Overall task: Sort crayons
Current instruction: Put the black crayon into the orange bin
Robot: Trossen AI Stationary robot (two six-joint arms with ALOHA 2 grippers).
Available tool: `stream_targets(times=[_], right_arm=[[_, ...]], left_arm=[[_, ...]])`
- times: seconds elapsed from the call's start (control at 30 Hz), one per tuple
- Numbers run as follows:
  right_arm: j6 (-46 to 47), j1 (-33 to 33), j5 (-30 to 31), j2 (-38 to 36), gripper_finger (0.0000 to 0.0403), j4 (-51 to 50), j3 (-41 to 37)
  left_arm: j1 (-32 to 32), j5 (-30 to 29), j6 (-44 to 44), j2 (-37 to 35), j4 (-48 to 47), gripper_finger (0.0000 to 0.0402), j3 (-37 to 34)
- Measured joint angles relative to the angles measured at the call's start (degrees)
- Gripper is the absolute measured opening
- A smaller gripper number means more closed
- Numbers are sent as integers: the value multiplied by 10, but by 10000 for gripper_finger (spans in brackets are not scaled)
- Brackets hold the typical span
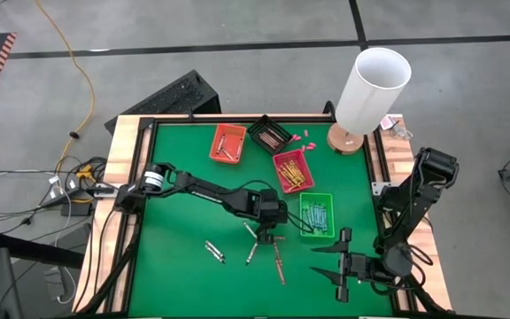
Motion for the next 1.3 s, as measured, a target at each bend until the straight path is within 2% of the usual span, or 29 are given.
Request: stream_targets(times=[0.2,0.53,0.67,0.93,1.13,1.3], right_arm=[[4,0,0,0,219,0,0],[4,0,1,0,219,9,0],[4,-1,1,0,219,14,0],[-10,-27,1,0,219,12,0],[-11,-63,-3,0,219,13,0],[-11,-96,-48,0,219,18,0]], left_arm=[[-4,-19,-41,-15,23,4,-2],[-9,-75,-35,-119,-28,1,-3],[-19,-84,-47,-164,-20,0,-2],[-65,-153,-47,-255,-3,0,-2],[-116,-199,-48,-295,26,0,-1],[-167,-260,-43,-306,42,0,-1]])
